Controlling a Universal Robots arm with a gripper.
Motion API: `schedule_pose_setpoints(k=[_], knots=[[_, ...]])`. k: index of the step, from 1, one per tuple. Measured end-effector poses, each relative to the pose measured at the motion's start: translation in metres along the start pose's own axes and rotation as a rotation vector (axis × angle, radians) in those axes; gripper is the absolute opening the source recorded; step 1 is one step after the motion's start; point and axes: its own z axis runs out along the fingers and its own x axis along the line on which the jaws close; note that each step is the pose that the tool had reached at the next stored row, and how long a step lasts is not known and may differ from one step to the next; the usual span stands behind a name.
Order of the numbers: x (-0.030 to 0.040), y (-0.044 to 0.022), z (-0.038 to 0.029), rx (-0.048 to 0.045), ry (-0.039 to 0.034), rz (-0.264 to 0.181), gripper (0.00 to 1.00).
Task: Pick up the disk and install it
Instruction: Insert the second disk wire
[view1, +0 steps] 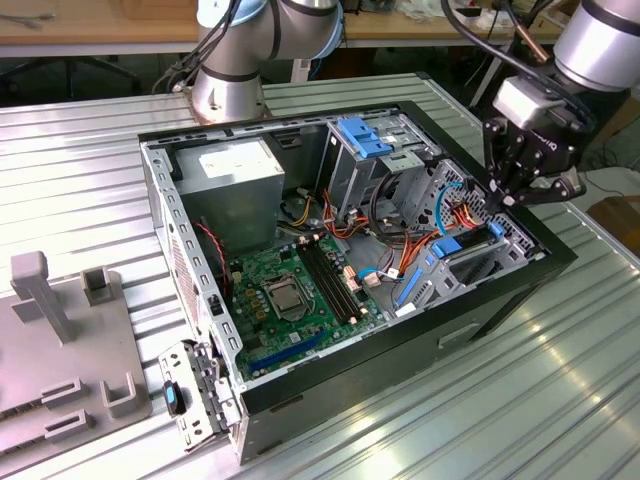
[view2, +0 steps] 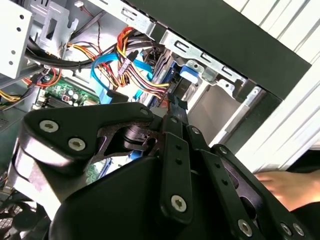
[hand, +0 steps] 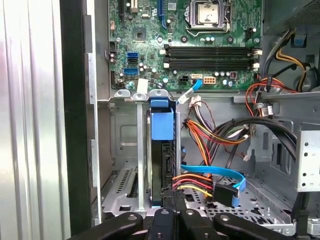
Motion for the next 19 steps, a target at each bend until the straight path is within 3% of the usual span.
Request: schedule_pose_setpoints(k=[1,2,4,6,8,9,12,13,17,19], knots=[[0.0,0.0,-0.0001,-0.0049,0.0053,0.0,0.11],[0.0001,-0.0001,-0.0001,-0.0184,0.0095,-0.001,0.11],[0.0001,-0.0012,-0.0002,-0.0561,0.0146,-0.001,0.11],[-0.0013,-0.0012,-0.0001,-0.0567,0.0158,-0.001,0.11],[-0.0044,-0.0015,-0.0024,-0.0568,0.0215,-0.002,0.11],[-0.0062,-0.0018,-0.0066,-0.0567,0.026,-0.002,0.11],[-0.0083,-0.0026,-0.0155,-0.0567,0.0259,-0.002,0.11],[-0.0121,-0.003,-0.0191,-0.0567,0.0269,-0.002,0.11],[-0.0249,-0.0033,-0.022,-0.0594,0.0518,-0.003,0.11],[-0.0361,-0.0035,-0.0223,-0.06,0.0617,-0.004,0.11]])
